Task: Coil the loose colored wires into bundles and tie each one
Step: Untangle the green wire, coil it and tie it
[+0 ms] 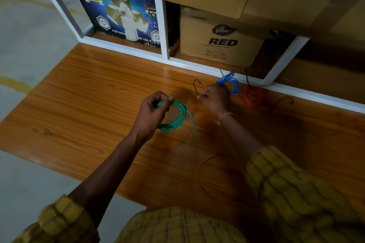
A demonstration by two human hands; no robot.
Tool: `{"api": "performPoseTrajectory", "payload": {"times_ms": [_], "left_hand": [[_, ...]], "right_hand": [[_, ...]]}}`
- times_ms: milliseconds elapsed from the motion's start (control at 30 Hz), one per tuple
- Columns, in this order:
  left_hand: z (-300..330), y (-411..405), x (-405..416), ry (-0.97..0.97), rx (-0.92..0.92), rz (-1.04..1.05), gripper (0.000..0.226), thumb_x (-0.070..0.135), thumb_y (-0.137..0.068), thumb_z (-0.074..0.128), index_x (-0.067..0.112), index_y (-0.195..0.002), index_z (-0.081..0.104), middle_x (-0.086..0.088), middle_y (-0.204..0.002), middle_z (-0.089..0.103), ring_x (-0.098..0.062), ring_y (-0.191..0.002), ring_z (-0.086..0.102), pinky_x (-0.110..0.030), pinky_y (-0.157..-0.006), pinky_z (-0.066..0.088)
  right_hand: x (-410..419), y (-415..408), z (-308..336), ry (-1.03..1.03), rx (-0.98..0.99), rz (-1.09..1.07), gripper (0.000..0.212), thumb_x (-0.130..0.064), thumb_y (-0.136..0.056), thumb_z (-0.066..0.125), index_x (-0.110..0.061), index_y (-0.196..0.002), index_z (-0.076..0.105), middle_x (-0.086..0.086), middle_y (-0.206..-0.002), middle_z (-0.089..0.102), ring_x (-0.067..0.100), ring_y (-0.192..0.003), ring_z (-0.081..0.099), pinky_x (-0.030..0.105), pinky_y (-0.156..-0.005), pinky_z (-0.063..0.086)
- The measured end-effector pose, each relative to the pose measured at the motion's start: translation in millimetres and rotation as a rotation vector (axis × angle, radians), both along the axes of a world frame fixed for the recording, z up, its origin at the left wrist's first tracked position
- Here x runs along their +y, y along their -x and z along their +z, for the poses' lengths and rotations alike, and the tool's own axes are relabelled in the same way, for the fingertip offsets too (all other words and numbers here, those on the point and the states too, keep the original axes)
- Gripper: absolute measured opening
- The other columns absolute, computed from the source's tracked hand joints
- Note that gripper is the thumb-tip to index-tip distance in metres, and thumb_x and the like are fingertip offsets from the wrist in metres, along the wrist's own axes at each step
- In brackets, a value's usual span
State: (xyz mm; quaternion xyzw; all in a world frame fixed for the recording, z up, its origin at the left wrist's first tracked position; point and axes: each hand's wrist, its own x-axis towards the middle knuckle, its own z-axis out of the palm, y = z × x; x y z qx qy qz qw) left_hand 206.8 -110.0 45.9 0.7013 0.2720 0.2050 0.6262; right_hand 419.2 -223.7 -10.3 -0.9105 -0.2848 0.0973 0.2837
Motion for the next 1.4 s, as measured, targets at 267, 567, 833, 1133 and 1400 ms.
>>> {"api": "performPoseTrajectory", "payload": {"times_ms": [267, 567, 833, 1133, 1400], "left_hand": [[-0.5, -2.1, 24.6, 0.104, -0.008, 0.045, 0.02, 0.016, -0.104, 0.065, 0.005, -0.088, 0.061, 0.001, -0.063, 0.051, -0.008, -0.044, 0.032, -0.019, -0.042, 0.025], [0.1, -11.9, 39.7, 0.27, 0.026, 0.054, 0.023, 0.016, -0.106, 0.061, 0.013, -0.083, 0.059, 0.004, -0.06, 0.05, -0.007, -0.041, 0.029, -0.02, -0.042, 0.021], [4.1, -24.9, 40.6, 0.338, 0.039, 0.012, 0.02, 0.016, -0.106, 0.06, 0.01, -0.087, 0.057, 0.007, -0.054, 0.049, -0.007, -0.039, 0.029, -0.02, -0.041, 0.021], [17.3, -31.7, 26.0, 0.34, 0.09, 0.019, 0.023, 0.016, -0.104, 0.061, 0.013, -0.082, 0.058, 0.004, -0.054, 0.049, -0.007, -0.037, 0.029, -0.02, -0.041, 0.021], [35.1, -35.3, 15.0, 0.623, 0.164, 0.081, 0.009, 0.016, -0.099, 0.059, 0.016, -0.09, 0.058, 0.005, -0.052, 0.042, -0.008, -0.039, 0.028, -0.02, -0.039, 0.02]], "right_hand": [[55.5, -6.7, -25.8, 0.337, -0.208, -0.106, 0.029, -0.033, -0.089, 0.062, -0.01, -0.097, 0.076, 0.013, -0.108, 0.07, 0.037, -0.11, 0.063, 0.042, -0.091, 0.052], [21.3, 30.7, 85.8, -0.39, 0.273, 0.156, 0.008, -0.012, -0.1, 0.058, -0.014, -0.103, 0.065, 0.008, -0.092, 0.069, 0.012, -0.078, 0.063, 0.026, -0.073, 0.051], [-30.9, 54.5, 161.3, -0.161, 0.29, 0.465, 0.013, -0.011, -0.089, 0.077, -0.021, -0.098, 0.079, -0.006, -0.098, 0.077, 0.006, -0.097, 0.071, 0.027, -0.086, 0.058], [-14.4, 96.3, 102.5, -0.132, -0.239, 0.392, 0.011, -0.005, -0.082, 0.075, -0.015, -0.079, 0.074, -0.003, -0.083, 0.07, 0.011, -0.074, 0.066, 0.023, -0.056, 0.051], [-24.2, 137.4, 75.6, -0.252, -0.665, 0.19, 0.009, -0.008, -0.095, 0.065, -0.008, -0.093, 0.074, 0.006, -0.081, 0.063, 0.025, -0.074, 0.061, 0.039, -0.061, 0.051]]}}
